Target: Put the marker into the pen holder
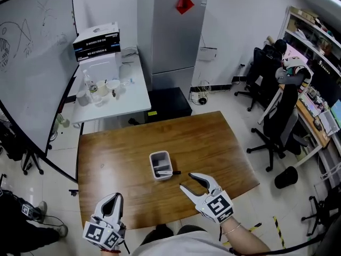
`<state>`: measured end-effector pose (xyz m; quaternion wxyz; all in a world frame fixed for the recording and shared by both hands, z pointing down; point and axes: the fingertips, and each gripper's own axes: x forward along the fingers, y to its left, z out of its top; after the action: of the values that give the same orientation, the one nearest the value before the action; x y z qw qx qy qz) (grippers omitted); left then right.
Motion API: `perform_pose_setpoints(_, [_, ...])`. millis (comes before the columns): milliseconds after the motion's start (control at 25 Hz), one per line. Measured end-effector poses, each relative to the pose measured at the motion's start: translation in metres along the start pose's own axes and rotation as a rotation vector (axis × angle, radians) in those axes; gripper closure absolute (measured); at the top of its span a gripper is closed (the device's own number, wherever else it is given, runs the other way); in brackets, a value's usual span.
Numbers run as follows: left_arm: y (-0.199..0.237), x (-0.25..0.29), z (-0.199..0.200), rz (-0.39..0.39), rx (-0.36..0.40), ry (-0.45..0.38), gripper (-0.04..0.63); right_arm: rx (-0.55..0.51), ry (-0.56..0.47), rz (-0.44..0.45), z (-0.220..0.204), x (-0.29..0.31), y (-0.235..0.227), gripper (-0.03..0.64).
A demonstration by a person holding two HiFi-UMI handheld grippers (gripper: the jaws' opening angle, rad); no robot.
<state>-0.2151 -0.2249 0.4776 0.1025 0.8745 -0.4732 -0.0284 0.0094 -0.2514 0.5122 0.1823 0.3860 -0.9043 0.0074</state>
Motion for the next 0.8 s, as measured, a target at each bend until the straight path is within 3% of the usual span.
perform_pose_setpoints(440, [-0.087, -0.012, 0.011, -0.023, -0.011, -0.052, 0.594, 0.078, -0.008, -0.007, -0.031, -0.077, -0.001, 0.454])
perform_pose_setpoints(560, [-0.109, -0.023, 0.004, -0.008, 0.008, -0.033, 0.595, 0.163, -0.032, -0.012, -0.043, -0.108, -0.004, 0.457])
perform_pose_setpoints(800, [-0.156, -0.067, -0.006, 0.047, 0.043, 0.004, 0.595, 0.211, -0.036, 0.012, -0.071, -0.167, 0.013, 0.46])
